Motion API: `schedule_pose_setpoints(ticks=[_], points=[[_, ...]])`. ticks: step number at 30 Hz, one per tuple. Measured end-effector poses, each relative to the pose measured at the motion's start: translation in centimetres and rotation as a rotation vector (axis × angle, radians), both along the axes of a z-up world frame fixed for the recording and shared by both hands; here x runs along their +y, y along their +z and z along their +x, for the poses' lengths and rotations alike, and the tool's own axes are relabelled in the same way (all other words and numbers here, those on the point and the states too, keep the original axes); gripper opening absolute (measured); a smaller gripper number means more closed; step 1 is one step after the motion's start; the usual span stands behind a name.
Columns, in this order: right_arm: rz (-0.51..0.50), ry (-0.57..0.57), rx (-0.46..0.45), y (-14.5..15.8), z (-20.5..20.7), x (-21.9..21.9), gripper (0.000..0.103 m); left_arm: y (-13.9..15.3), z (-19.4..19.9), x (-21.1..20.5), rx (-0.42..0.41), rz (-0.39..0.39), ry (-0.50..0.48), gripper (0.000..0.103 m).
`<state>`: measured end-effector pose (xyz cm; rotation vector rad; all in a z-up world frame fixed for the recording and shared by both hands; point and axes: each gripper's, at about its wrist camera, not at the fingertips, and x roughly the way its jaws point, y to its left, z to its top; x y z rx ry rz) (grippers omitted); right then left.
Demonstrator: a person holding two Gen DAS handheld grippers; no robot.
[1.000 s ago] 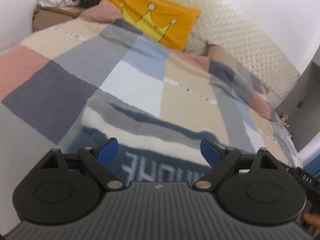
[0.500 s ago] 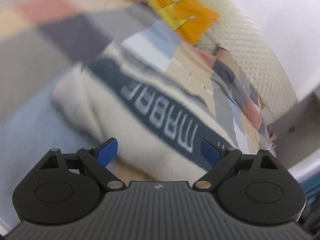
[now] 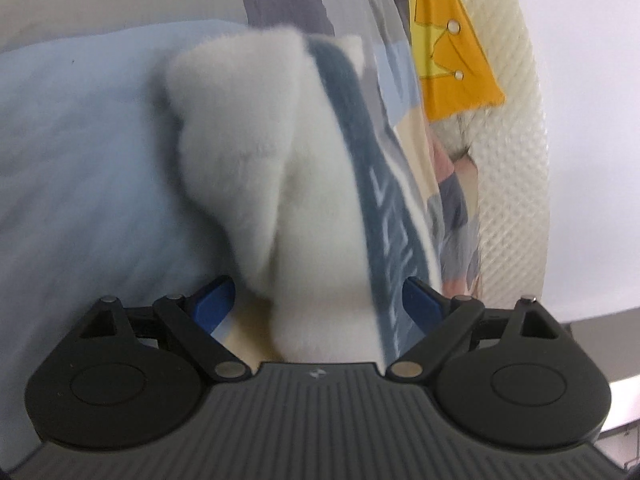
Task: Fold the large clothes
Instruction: 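Move both grippers to the bundle ends and close on them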
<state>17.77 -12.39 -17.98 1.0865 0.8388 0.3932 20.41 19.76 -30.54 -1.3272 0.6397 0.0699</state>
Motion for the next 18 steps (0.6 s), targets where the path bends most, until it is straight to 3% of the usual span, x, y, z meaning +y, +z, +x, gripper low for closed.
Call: schedule_pose_setpoints(ticks=[3, 7, 11, 18], points=[[0.049, 0.022, 0.058, -0.7, -0.2, 1.1, 0.088, -0.5, 0.5, 0.0, -0.005, 0.004, 0.003, 0.092], [0.1, 0.041, 0.121, -1.8, -0.9, 3.4, 0.088, -0.4, 1.5, -1.1, -0.014, 0.076, -0.031, 0.092], [0.086, 0.069, 0.148, -2.4, -0.9, 5.1, 0.088, -0.4, 2.1, -1.0, -0.012, 0.102, -0.003, 0.072], [0.112, -0.068, 0.198, -3.4, 0.7, 4.3, 0.088, 0.1, 1.7, -0.3, -0.058, 0.09, 0.016, 0.044]])
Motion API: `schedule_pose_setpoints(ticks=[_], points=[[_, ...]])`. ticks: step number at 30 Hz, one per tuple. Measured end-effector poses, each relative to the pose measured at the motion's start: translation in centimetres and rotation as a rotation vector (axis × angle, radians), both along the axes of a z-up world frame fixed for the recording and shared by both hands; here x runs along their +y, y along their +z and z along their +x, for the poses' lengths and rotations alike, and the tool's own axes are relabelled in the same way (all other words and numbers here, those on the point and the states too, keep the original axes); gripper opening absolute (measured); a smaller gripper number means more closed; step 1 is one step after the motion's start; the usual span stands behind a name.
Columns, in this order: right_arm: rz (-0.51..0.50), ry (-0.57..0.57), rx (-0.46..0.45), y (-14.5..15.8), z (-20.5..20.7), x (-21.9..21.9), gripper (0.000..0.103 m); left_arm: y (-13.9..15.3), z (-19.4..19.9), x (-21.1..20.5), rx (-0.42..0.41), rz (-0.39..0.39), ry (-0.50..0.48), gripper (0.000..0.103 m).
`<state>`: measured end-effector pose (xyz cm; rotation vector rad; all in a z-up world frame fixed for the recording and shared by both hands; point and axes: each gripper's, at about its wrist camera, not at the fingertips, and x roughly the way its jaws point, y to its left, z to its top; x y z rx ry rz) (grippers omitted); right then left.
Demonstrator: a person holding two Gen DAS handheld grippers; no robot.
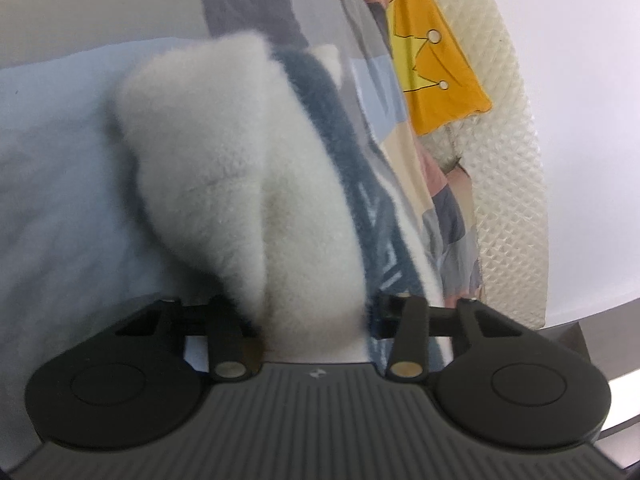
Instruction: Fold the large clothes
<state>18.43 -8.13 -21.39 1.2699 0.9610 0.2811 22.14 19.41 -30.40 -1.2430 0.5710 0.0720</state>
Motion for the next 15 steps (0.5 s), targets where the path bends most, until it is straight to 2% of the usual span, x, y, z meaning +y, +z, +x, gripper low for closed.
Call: schedule_pose_setpoints(ticks=[3, 6, 11, 15], points=[[0.036, -0.052, 0.032, -1.0, 0.9, -0.6, 0.086, 0.0, 0.0, 0.4, -0.014, -0.017, 0.001, 0.041], [0.062, -0.153, 0.029, -0.9, 0.9, -2.5, 0.086, 0.0, 0.0, 0.7, -0.02, -0.034, -0.001, 0.039], [0.059, -0.339, 0.042, -0.8, 0.7, -6.4, 0.086, 0.2, 0.5, 0.8, -0.021, -0.021, -0.007, 0.039], [0.029, -0.422, 0.038, -0.2, 0.7, -8.5, 0.086, 0.0, -0.1, 1.1, -0.018, -0.02, -0.015, 0.04]])
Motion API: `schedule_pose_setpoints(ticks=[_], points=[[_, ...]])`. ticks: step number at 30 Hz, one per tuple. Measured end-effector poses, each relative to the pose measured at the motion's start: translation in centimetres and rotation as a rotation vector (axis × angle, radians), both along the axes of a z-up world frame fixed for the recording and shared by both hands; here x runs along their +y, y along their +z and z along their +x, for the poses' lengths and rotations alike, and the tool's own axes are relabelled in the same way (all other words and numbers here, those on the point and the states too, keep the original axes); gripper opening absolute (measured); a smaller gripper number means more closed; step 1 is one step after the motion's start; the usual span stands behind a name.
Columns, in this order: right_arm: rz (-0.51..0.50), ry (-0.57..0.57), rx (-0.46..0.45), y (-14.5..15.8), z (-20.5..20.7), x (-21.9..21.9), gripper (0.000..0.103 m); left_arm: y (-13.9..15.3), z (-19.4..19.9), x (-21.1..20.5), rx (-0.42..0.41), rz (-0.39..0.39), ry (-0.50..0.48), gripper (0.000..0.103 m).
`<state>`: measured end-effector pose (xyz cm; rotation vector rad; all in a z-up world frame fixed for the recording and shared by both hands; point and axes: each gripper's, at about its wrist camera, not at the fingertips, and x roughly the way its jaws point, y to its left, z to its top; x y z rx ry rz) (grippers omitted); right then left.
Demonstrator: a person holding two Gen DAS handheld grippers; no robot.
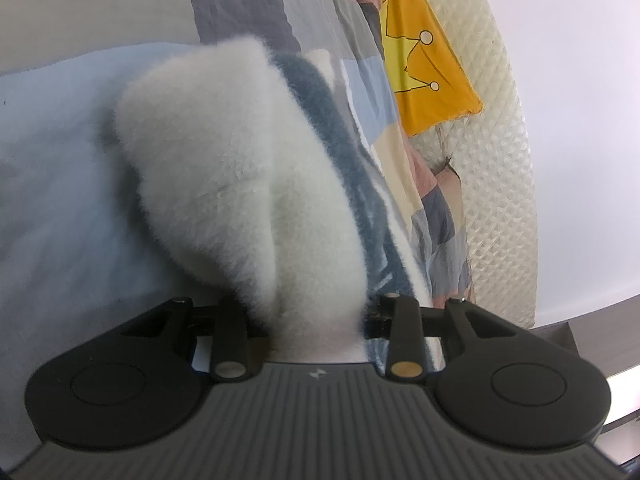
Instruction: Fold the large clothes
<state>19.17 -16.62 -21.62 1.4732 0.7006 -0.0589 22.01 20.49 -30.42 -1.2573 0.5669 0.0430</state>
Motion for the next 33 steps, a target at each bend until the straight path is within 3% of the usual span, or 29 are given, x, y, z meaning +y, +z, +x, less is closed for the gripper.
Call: schedule_pose_setpoints(ticks=[5, 7, 10, 13, 19, 27, 31, 33], points=[[-0.011, -0.069, 0.016, 0.0, -0.2, -1.1, 0.086, -0.1, 0.5, 0.5, 0.018, -0.034, -0.014, 0.044], [-0.053, -0.087, 0.009, 0.3, -0.2, -1.1, 0.086, -0.3, 0.9, 1.2, 0.035, -0.083, -0.016, 0.045], [-0.033, -0.102, 0.008, 0.0, 0.1, -1.4, 0.086, -1.2, 0.7, 2.1, 0.054, -0.176, 0.002, 0.05], [-0.053, -0.104, 0.001, 0.0, 0.1, -1.3, 0.086, -1.4, 0.5, 2.6, 0.066, -0.209, 0.018, 0.052], [-0.138, -0.109, -0.003, -0.5, 0.4, -1.6, 0.086, -1.6, 0.7, 2.9, 0.094, -0.193, 0.043, 0.065], [-0.117, -0.111, -0.005, -0.7, 0.1, -2.1, 0.083, -2.0, 1.7, 3.2, 0.098, -0.167, 0.037, 0.066], [-0.155, -0.073, -0.025, 0.5, 0.6, -2.1, 0.071, -1.3, 2.3, 3.1, 0.091, -0.103, 0.033, 0.062], [-0.161, -0.058, -0.061, 1.1, 0.6, -2.2, 0.061, -0.6, 2.5, 3.0, 0.094, -0.075, 0.027, 0.053]])
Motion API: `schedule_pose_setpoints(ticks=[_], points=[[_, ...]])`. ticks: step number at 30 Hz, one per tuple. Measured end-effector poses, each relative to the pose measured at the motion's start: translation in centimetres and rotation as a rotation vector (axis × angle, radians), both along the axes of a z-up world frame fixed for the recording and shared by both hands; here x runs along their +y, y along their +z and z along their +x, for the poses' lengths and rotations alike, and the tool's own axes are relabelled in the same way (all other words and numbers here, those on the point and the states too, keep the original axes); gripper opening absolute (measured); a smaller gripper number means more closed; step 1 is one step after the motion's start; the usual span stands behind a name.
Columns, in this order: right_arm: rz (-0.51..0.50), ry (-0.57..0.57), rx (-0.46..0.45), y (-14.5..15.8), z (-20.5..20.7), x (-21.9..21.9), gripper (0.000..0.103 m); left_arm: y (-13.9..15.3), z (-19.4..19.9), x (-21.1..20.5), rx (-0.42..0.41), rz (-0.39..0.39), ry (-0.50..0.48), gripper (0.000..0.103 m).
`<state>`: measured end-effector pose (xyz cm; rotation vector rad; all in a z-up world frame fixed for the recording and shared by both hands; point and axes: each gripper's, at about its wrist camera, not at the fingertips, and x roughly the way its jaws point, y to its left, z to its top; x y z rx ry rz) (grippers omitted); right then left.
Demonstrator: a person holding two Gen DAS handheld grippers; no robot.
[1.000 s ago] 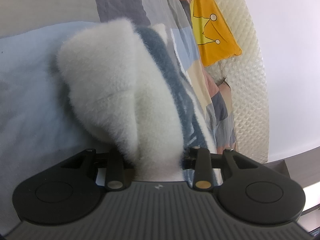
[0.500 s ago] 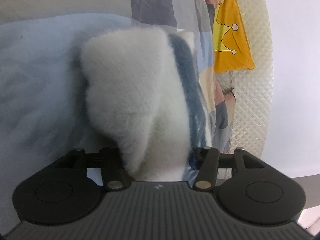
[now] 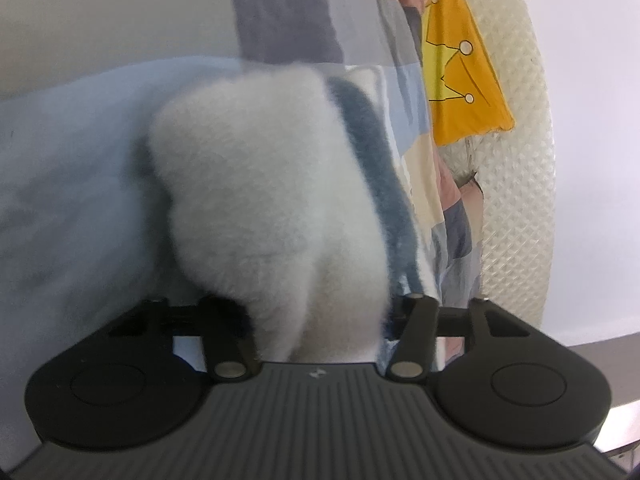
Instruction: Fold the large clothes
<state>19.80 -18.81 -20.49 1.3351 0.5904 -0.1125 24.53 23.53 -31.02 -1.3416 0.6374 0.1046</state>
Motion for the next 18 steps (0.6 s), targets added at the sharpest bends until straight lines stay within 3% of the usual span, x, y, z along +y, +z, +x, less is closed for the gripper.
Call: schedule_pose_setpoints(ticks=[2, 7, 13, 18], points=[[0.009, 0.014, -0.007, 0.6, -0.1, -0.3, 0.051, 1.2, 0.4, -0.2, -0.001, 0.055, -0.019, 0.047], [-0.028, 0.051, -0.054, 3.0, -0.1, -0.7, 0.04, 4.4, 0.4, -0.6, -0.017, 0.13, -0.045, 0.038], [-0.033, 0.074, -0.142, 7.5, -1.8, -2.2, 0.038, 8.8, -0.4, -1.8, -0.064, 0.122, -0.083, 0.036], [-0.027, 0.04, -0.181, 10.8, -4.1, -5.7, 0.038, 13.8, 0.6, -5.7, -0.119, 0.151, -0.158, 0.036]])
